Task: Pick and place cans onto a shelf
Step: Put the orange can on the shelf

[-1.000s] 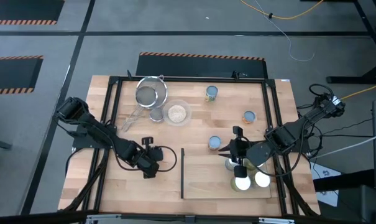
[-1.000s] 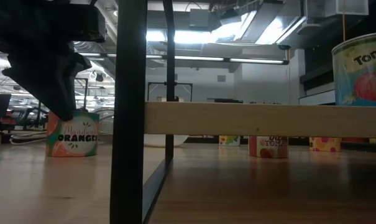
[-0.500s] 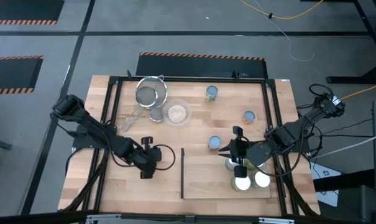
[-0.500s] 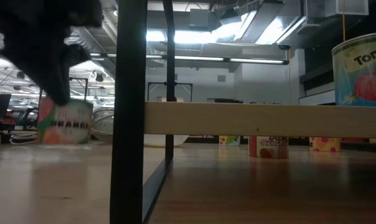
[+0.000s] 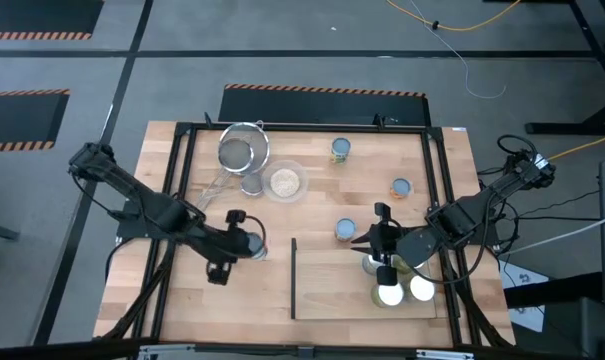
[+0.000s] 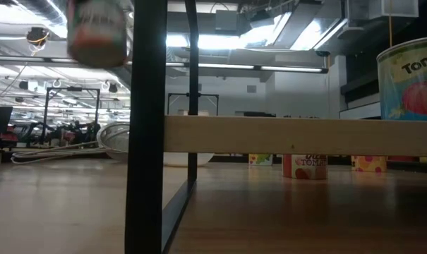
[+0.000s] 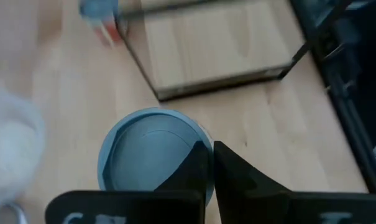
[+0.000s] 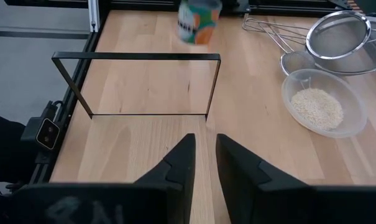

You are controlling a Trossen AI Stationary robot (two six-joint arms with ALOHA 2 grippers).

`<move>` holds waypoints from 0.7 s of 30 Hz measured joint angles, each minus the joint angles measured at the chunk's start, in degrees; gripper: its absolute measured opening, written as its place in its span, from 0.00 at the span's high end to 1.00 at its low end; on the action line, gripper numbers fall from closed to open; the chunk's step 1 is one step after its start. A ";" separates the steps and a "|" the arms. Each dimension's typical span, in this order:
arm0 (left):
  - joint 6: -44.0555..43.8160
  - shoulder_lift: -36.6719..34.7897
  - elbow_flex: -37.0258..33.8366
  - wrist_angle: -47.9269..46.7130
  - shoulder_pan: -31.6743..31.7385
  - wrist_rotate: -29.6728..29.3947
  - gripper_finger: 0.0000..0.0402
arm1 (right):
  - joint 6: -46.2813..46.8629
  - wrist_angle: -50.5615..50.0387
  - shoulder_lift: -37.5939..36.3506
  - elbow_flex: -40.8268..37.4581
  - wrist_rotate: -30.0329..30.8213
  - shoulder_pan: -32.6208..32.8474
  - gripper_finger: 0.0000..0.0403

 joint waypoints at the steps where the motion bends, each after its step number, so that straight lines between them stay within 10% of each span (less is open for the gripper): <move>1: 1.27 -0.66 0.82 -0.06 0.01 -0.12 0.99 | -0.05 0.00 0.00 0.00 0.00 0.00 0.83; 21: 27.70 2.34 6.98 29.91 7.28 8.97 0.99 | -0.06 -0.04 0.00 0.02 0.00 0.01 0.83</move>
